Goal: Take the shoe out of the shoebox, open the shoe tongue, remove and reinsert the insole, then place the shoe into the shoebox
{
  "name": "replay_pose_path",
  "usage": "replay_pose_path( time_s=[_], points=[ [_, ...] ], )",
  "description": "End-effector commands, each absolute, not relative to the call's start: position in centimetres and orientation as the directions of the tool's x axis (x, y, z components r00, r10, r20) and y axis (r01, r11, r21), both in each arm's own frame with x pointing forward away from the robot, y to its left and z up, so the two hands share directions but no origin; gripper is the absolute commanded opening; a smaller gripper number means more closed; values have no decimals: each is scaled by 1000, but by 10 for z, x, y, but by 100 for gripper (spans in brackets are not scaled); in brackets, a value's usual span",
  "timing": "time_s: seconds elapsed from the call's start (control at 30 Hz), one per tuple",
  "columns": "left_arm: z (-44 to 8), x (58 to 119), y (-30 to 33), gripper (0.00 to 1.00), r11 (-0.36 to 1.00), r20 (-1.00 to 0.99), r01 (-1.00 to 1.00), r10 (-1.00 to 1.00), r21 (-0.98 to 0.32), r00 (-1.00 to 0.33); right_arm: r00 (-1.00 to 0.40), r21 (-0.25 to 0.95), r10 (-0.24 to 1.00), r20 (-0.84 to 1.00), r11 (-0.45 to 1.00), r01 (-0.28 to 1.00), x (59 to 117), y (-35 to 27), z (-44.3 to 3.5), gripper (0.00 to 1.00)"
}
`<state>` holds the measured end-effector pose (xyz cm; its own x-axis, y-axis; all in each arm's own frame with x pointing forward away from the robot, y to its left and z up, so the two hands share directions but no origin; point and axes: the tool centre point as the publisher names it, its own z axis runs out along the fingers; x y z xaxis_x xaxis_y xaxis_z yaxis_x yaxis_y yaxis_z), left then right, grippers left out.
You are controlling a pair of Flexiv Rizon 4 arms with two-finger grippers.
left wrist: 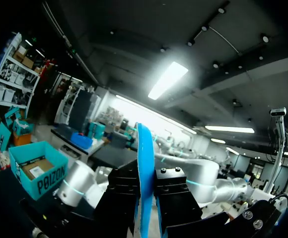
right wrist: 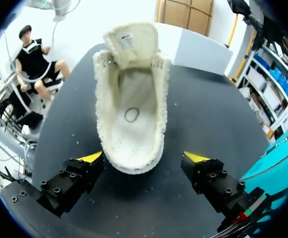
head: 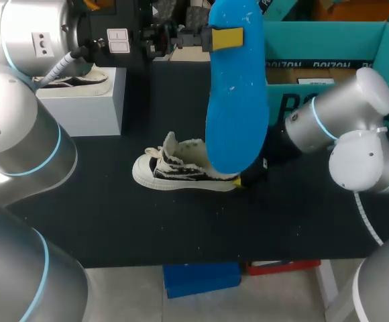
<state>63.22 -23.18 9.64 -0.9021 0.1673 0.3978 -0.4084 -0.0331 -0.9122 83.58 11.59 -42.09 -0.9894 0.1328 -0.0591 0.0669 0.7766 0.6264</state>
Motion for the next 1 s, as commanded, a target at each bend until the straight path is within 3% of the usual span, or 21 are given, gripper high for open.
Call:
replay_pose_path(
  time_s=[0.03, 0.5, 0.93, 1.0],
  points=[
    [95, 631, -232, 0, -35, 398, -409, 164, -912, -902, -989, 720, 131, -62, 693, 46, 836, 116, -429, 100],
    [95, 631, -232, 0, -35, 398, -409, 164, -912, -902, -995, 764, 88, -54, 646, 15, 836, 115, -433, 100],
    [95, 631, -232, 0, -35, 398, -409, 164, -912, -902, -993, 620, 114, -30, 781, 71, 840, 96, -396, 100],
    [95, 631, -232, 0, -35, 398, -409, 164, -912, -902, -994, 572, 109, -16, 816, 80, 841, 98, -390, 80]
  ],
)
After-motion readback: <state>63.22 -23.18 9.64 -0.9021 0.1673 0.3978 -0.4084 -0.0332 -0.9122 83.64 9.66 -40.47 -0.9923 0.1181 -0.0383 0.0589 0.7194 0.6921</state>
